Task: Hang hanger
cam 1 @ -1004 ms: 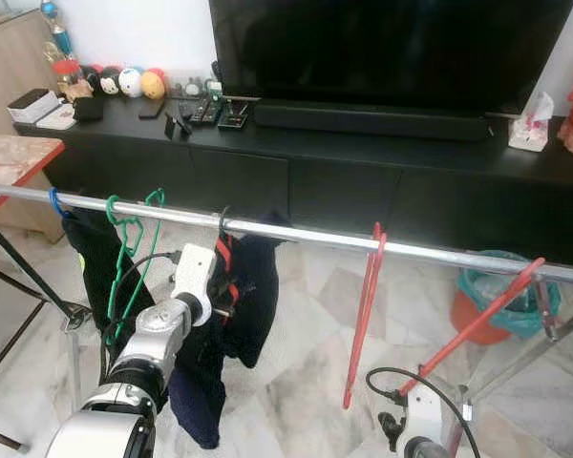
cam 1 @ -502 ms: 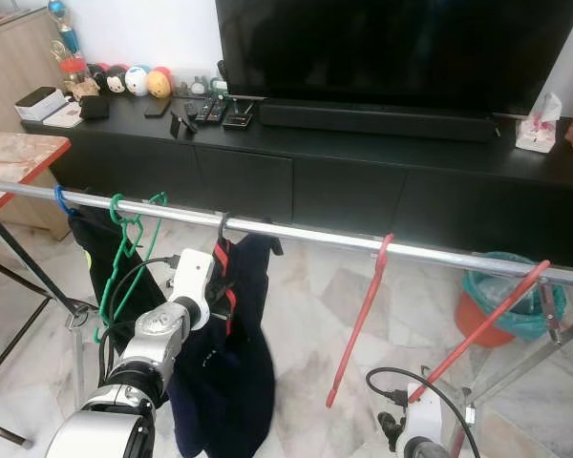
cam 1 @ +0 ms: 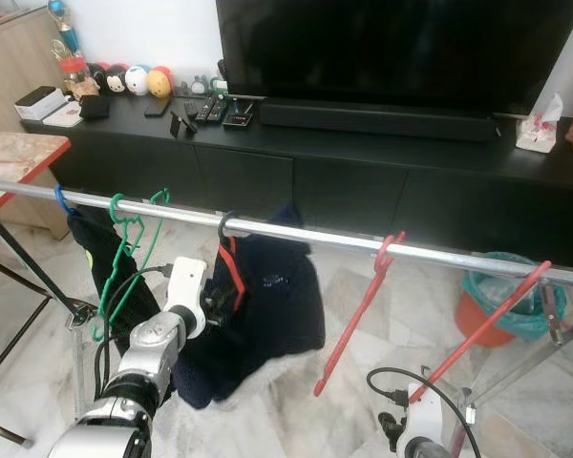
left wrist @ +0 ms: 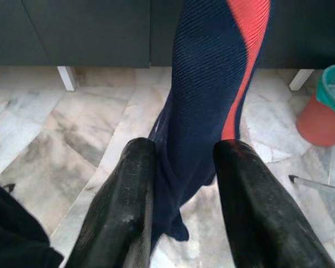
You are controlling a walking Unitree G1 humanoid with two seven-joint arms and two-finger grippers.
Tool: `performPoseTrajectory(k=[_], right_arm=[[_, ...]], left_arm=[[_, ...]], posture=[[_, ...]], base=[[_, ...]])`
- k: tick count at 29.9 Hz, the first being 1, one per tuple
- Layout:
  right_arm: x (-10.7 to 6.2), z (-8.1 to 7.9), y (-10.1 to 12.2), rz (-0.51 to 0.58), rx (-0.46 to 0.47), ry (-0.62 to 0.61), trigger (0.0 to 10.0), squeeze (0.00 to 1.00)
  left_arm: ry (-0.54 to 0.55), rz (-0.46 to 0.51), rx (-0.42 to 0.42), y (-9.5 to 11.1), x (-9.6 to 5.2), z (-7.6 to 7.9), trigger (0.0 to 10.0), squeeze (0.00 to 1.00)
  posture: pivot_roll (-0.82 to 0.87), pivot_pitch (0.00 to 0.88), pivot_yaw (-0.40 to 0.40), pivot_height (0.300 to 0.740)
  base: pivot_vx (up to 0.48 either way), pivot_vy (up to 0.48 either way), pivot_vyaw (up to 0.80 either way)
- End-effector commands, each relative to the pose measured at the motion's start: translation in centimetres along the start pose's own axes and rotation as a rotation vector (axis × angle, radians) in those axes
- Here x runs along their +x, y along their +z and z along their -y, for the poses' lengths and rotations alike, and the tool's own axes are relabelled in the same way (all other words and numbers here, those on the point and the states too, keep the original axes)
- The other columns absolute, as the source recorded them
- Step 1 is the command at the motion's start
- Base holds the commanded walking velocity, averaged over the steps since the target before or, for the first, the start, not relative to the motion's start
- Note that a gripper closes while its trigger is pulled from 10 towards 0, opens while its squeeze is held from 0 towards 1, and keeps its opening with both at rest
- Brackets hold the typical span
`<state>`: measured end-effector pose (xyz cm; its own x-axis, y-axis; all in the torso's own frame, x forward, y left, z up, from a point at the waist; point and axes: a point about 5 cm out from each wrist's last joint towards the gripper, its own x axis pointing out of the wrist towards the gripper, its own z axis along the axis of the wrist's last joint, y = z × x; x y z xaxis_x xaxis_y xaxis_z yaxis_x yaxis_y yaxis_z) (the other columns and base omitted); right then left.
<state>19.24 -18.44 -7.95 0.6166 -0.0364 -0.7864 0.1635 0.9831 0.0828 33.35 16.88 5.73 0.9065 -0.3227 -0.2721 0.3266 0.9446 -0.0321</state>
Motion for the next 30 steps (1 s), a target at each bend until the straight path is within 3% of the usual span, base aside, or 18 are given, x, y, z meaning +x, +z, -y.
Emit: performPoseTrajectory(k=[1,9,15,16,20,21,22,24,25,27,29,30], right_arm=[[0.0,-0.1,0.0,-0.002,-0.001,0.004,10.0,0.00],[0.0,-0.1,0.0,-0.001,0.001,0.006,10.0,0.00],[0.0,0.0,0.0,-0.003,-0.001,0.005,10.0,0.00],[0.0,0.0,0.1,-0.004,-0.004,0.006,10.0,0.00],[0.0,0.0,0.1,-0.005,-0.005,0.007,10.0,0.00],[0.0,0.0,0.0,-0.005,-0.006,0.007,10.0,0.00],[0.0,0.0,0.0,-0.006,-0.006,0.007,10.0,0.00],[0.0,0.0,0.0,-0.006,-0.007,0.007,10.0,0.00],[0.0,0.0,0.0,-0.006,-0.007,0.007,10.0,0.00],[0.0,0.1,0.0,-0.008,-0.006,0.006,10.0,0.00],[0.0,0.1,0.0,-0.008,-0.006,0.006,10.0,0.00],[0.0,0.1,0.0,-0.008,-0.005,0.003,10.0,0.00]], left_arm=[[-0.012,0.031,-0.015,0.3,-0.3,-0.2,10.0,1.00],[-0.003,0.122,-0.017,1.3,-1.3,-0.7,10.0,1.00],[-0.028,0.200,-0.007,2.6,-3.0,-0.7,10.0,1.00],[-0.052,0.215,-0.003,2.9,-3.8,-0.6,10.0,1.00],[-0.069,0.211,0.014,2.9,-5.1,-0.6,10.0,1.00],[-0.077,0.208,0.017,2.9,-5.6,-0.7,10.0,0.56],[-0.083,0.195,0.025,2.7,-6.5,-0.7,10.0,0.00],[-0.072,0.145,0.036,1.6,-8.2,-1.0,10.0,0.00],[-0.072,0.145,0.036,1.6,-8.2,-1.0,10.0,0.00],[0.038,0.052,0.038,-1.0,-9.9,-2.2,10.0,0.00],[0.077,0.011,0.028,-2.1,-10.6,-2.6,10.0,0.00],[0.166,-0.060,0.027,-4.0,-11.5,-3.4,10.0,0.00]], posture=[[-0.09,0.005,0.046,0.740],[-0.08,0.001,0.043,0.740],[-0.08,0.000,0.038,0.740],[-0.08,0.000,0.037,0.740],[-0.07,0.000,0.036,0.740],[-0.07,0.000,0.036,0.740],[-0.07,0.000,0.036,0.740],[-0.07,0.000,0.037,0.740],[-0.07,0.000,0.037,0.740],[-0.06,0.000,0.036,0.740],[-0.06,0.000,0.036,0.740],[-0.06,0.000,0.036,0.740]], base=[[0.000,0.000,0.00],[0.000,0.000,0.00],[0.000,0.000,0.00],[0.000,0.000,0.00],[0.000,0.000,0.00],[0.000,0.000,0.00],[0.000,0.000,0.00],[0.000,0.000,0.00],[0.000,0.000,0.00],[0.000,0.000,0.00],[0.000,0.000,0.00],[0.000,0.000,0.00]])
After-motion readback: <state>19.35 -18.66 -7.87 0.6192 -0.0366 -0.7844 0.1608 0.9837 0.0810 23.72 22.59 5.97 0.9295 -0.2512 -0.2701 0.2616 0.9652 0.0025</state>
